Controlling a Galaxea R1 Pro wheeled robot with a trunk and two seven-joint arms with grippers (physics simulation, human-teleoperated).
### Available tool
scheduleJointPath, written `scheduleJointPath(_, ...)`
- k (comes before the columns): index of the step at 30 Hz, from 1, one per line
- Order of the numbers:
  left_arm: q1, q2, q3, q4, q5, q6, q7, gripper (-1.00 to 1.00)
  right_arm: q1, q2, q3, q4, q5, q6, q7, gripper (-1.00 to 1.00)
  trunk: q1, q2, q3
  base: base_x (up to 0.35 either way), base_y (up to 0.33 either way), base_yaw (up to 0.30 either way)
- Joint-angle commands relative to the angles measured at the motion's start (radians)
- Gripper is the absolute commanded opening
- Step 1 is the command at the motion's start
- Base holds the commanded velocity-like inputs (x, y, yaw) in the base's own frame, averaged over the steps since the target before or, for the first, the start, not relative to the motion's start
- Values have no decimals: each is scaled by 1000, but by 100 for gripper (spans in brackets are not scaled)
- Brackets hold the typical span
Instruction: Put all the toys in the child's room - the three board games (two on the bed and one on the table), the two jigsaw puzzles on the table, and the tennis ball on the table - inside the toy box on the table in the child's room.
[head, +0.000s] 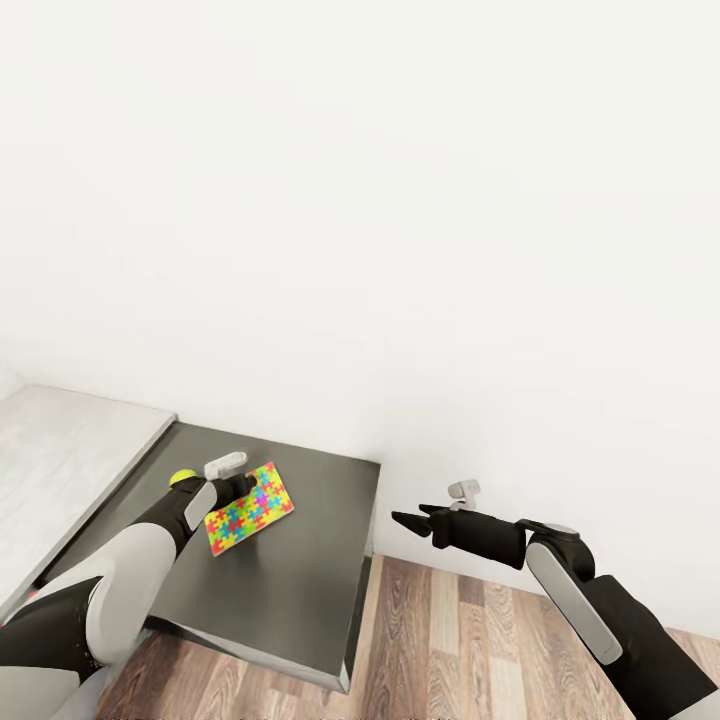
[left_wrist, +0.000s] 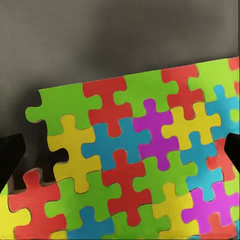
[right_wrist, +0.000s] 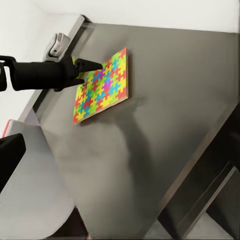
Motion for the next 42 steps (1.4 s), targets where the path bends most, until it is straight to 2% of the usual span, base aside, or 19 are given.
scheduleJointPath(1,0,0,1,-1,7,6,2,100,-1,-1,1,0,-4,4,-1,100,0,-2,-2,-70,-47,0)
scheduleJointPath(26,0,0,0,-2,7,6,3,100,-1,4,1,10,-6,4,-3,100,0,-2,-2,-6,-4,0)
scheduleJointPath(42,0,0,-1,-1,7,5,1,100,-1,2,1,10,-6,4,-2,100,0,-2,-2,0,-67,0)
